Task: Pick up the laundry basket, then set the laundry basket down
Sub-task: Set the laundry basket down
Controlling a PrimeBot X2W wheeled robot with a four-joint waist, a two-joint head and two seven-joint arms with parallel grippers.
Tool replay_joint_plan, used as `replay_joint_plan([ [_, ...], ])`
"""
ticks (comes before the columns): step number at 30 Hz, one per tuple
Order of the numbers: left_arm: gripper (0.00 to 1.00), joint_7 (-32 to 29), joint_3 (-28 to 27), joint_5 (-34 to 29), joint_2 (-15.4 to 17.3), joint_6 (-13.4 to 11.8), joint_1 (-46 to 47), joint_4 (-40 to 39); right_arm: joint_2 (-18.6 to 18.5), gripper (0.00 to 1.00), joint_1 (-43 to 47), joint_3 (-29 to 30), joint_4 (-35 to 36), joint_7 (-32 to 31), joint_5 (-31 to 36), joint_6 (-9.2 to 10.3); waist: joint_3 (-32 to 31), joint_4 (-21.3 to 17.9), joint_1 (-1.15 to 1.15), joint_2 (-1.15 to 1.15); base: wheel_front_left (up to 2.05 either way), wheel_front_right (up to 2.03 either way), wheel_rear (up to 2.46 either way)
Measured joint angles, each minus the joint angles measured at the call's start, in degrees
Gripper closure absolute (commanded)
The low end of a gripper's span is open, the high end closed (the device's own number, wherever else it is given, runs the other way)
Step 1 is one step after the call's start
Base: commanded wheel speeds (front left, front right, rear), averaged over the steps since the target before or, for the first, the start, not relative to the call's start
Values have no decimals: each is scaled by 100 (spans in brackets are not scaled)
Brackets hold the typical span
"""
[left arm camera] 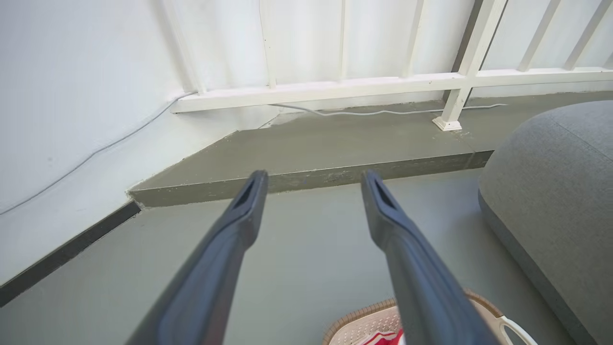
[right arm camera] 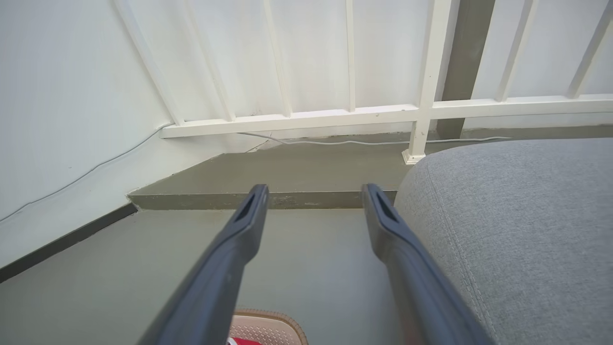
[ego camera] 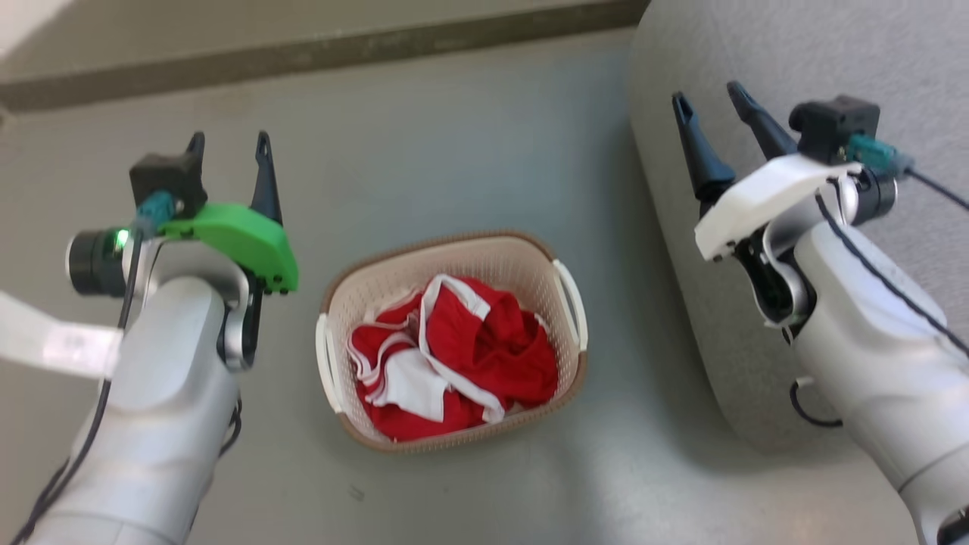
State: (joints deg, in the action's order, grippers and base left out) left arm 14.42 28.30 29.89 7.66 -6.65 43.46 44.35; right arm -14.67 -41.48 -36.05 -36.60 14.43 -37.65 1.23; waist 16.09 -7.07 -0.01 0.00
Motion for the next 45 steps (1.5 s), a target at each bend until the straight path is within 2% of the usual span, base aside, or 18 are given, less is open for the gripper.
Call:
replay_joint_plan([
  [8,0,0,-244,-388,62,-20,-1006,-706,-42,0,808,274,503,0,426,235,-609,-38,0,0,0,0,0],
  [16,0,0,-794,-744,110,-20,-2007,-1193,-90,0,1647,422,704,0,647,255,-1142,-60,0,0,0,0,0],
  [23,0,0,-1212,-1004,62,-20,-2759,-1561,-135,0,2157,506,872,0,762,346,-1504,-55,0,0,0,0,0],
  [33,0,0,-1583,-1367,-138,-29,-3659,-2064,-166,0,2763,675,1093,0,939,443,-1729,-19,0,0,0,0,0],
  [45,0,0,-1901,-1649,-303,-43,-4285,-2581,-188,0,3189,947,1344,-1,1054,495,-1803,-27,0,0,0,0,0],
])
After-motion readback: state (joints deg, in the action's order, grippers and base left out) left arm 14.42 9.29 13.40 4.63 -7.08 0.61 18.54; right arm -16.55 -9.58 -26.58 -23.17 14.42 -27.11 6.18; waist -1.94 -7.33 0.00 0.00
